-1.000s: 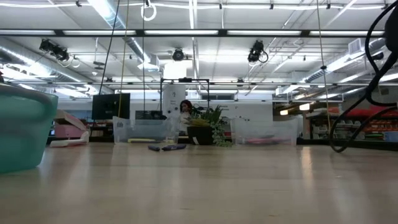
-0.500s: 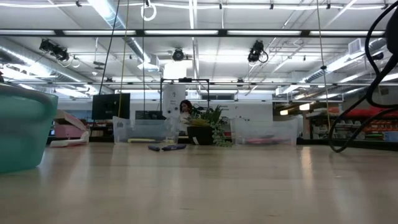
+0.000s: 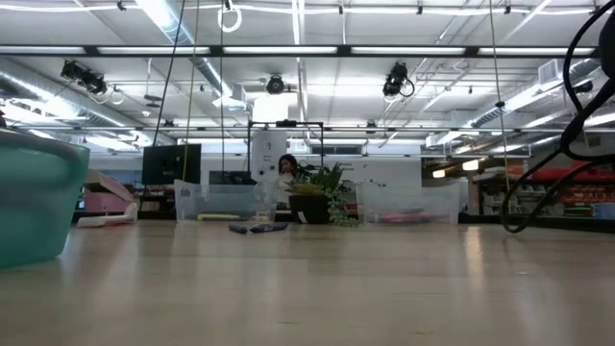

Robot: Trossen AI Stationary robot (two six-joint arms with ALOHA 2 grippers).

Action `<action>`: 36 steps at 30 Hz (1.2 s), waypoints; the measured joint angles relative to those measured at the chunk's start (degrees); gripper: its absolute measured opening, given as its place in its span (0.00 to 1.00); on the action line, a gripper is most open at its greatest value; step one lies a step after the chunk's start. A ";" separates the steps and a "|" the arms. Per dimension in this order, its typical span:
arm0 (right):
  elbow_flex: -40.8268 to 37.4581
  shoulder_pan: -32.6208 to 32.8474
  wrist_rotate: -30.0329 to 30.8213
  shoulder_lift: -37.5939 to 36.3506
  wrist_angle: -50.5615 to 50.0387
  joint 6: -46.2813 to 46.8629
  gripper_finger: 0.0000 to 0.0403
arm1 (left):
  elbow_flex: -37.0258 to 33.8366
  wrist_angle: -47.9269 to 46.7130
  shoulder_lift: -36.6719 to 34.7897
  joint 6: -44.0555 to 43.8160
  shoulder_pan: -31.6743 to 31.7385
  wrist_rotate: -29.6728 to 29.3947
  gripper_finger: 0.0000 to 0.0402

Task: Sort crayons/erasers/pens/pencils in bins
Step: Put the brown pencil into the right transparent bin

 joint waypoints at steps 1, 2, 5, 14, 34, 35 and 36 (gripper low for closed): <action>0.02 0.00 0.08 -0.02 -0.08 -0.28 0.08 | 0.00 0.00 0.00 0.00 0.00 0.00 0.18; 0.02 0.00 0.10 -0.02 -0.15 -0.58 0.07 | 0.00 0.00 0.00 0.00 0.00 0.00 0.18; 0.61 -0.05 0.89 -0.02 -1.69 -2.17 0.06 | 0.00 0.00 0.00 0.00 0.00 0.00 0.18; 7.50 -3.45 11.71 0.26 -11.89 -8.47 0.06 | 0.00 0.02 0.00 -0.29 0.00 0.00 0.17; 25.43 -33.81 27.80 0.13 -20.44 -44.94 0.04 | 0.00 0.04 0.00 -1.50 0.00 0.00 0.14; 25.65 -34.97 27.00 0.11 -21.19 -46.80 0.04 | 0.00 0.04 0.00 -1.53 0.00 0.00 0.14; 25.66 -36.07 25.62 0.11 -22.04 -48.16 0.04 | 0.00 0.04 0.00 -1.51 0.00 0.00 0.14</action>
